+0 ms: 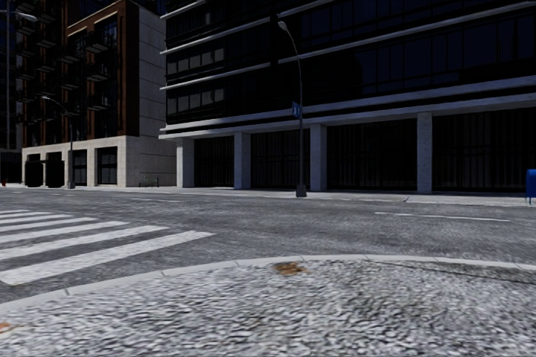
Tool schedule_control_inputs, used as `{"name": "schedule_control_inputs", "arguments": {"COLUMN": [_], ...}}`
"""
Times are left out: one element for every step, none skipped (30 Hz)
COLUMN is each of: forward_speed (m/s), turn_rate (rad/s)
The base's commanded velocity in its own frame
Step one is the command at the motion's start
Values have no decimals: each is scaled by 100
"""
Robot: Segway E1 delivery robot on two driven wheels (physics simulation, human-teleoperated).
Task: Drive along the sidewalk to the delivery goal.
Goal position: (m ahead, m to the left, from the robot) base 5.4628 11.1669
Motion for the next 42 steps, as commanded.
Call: {"name": "schedule_control_inputs", "arguments": {"forward_speed": [200,200,200,200,200,200,200,200,200,200,200,200,200,200,200,191,179,168,161,161,149,137,132,128,128,127,127,127,127,127,127,127,127,127,127,127,127,127,127,127,127,127], "turn_rate": [54,54,58,58,59,60,60,60,60,60,60,61,61,61,62,62,62,62,62,62,65,66,68,69,69,69,69,69,69,69,69,70,70,70,70,70,70,70,70,70,70,68]}}
